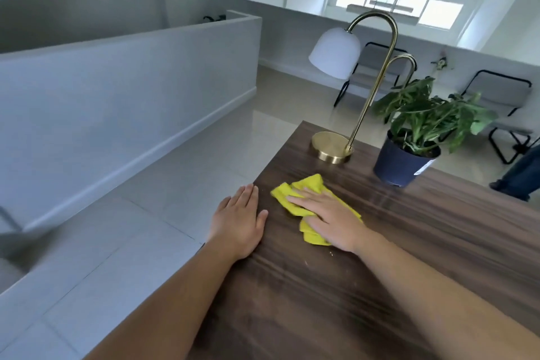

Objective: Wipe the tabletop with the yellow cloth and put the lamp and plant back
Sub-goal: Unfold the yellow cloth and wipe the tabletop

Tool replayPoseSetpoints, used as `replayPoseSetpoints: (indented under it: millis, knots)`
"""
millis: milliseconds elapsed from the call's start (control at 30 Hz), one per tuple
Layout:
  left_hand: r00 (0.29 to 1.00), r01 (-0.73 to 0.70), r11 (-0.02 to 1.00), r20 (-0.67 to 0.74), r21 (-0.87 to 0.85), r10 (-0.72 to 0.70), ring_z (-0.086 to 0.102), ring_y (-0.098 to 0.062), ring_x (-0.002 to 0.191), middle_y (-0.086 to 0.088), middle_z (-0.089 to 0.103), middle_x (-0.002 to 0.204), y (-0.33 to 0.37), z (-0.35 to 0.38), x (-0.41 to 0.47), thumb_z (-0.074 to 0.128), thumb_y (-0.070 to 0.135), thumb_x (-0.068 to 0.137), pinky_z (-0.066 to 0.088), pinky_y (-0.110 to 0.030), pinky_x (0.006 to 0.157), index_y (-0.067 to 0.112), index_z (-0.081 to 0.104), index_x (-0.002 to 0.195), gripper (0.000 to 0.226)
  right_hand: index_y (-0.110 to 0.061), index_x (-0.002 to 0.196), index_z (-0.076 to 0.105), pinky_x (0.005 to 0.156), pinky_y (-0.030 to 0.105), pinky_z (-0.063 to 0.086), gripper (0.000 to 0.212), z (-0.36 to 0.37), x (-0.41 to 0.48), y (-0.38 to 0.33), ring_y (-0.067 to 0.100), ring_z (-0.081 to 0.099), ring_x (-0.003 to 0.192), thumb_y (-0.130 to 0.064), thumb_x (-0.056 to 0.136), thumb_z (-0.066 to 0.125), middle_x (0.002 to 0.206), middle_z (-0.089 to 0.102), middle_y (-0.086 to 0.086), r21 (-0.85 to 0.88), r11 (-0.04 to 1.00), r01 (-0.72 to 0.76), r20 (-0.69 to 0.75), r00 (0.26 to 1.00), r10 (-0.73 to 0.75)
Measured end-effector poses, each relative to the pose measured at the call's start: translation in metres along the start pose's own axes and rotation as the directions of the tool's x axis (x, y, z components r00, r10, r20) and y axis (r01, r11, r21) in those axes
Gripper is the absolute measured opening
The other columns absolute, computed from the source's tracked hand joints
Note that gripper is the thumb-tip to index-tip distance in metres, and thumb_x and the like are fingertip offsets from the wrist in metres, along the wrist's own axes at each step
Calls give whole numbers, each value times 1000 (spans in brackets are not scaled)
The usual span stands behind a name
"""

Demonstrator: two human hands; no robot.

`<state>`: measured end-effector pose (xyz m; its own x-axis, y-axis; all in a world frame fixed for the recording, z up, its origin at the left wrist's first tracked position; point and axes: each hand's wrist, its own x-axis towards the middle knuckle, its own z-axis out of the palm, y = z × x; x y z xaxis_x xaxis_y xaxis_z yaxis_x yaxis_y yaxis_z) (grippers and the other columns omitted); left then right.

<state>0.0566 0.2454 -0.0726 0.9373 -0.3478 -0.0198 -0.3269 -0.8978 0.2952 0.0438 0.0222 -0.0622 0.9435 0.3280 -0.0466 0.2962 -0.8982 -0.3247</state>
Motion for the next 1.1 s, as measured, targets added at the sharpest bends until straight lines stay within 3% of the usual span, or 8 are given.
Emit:
replayPoseSetpoints:
  millis: [233, 367, 500, 600, 733, 867, 967, 1100]
  knots:
    - [1000, -18, 1000, 12, -4, 18, -2, -11, 149, 2, -1, 162, -1, -1, 2, 14, 44, 100, 3, -32, 121, 17, 0, 152, 60, -30, 151, 4, 118, 48, 1, 57, -9, 28, 28, 23, -3, 148, -39, 97, 19, 161, -3, -2, -32, 688, -725, -125, 686, 717]
    - [999, -8, 998, -44, -69, 5, 0, -11, 149, 1, 4, 162, 0, -1, 0, 16, 41, 101, 4, -29, 119, 15, 4, 152, 59, -36, 149, 12, 118, 48, 3, 54, 17, 48, -41, 20, 1, 148, -35, 97, 28, 161, 3, -7, -119, 942, -312, -75, 949, 305]
    - [997, -13, 994, -73, -109, 5, 1, -11, 149, 0, 4, 162, -1, -2, -4, 17, 40, 101, 4, -28, 119, 14, 4, 152, 59, -37, 145, 29, 118, 34, 4, 55, 7, 9, -28, 7, 10, 146, -26, 92, 38, 157, 20, -12, -4, 996, 88, 31, 996, -88]
    - [999, -13, 996, -46, -88, 9, 0, -12, 149, 0, 4, 162, 1, -2, -2, 15, 41, 101, 5, -30, 120, 14, 4, 152, 59, -32, 145, 31, 116, 34, 11, 49, -11, -20, 38, 15, 15, 147, -28, 96, 36, 157, 23, -4, -43, 971, -236, -112, 967, 230]
    - [1000, -18, 998, -17, -66, 17, 3, -12, 149, 1, 9, 161, 1, -1, 2, 15, 41, 101, 6, -31, 119, 16, 10, 152, 58, -29, 151, 5, 119, 46, 2, 56, 1, -19, 20, 22, -2, 148, -39, 99, 20, 161, -1, -1, -57, 731, -680, -142, 730, 668]
    - [1000, 11, 990, -20, -139, -14, 8, -10, 148, 2, 16, 160, -2, -1, 2, 18, 41, 101, 7, -29, 119, 17, 18, 151, 55, -38, 149, 4, 119, 40, -3, 57, 35, -37, -73, 15, -7, 148, -46, 95, 18, 160, -4, -11, -148, 971, -189, -54, 982, 183]
    - [1000, 4, 987, -24, -162, -8, 11, -11, 148, 2, 20, 159, -3, -3, 0, 20, 39, 102, 8, -29, 118, 17, 22, 150, 53, -46, 146, 14, 116, 29, -7, 59, 26, -73, -64, 1, -6, 144, -46, 87, 17, 156, 2, -22, -85, 982, 167, 93, 983, -159]
    - [999, -33, 997, 15, -70, 34, 8, -10, 148, 4, 14, 160, -1, -3, -9, 17, 42, 101, 7, -31, 120, 19, 19, 151, 55, -45, 141, 19, 120, 38, 9, 52, 1, -93, 32, 11, 11, 147, -43, 89, 24, 155, 16, -16, -48, 988, -145, -60, 988, 142]
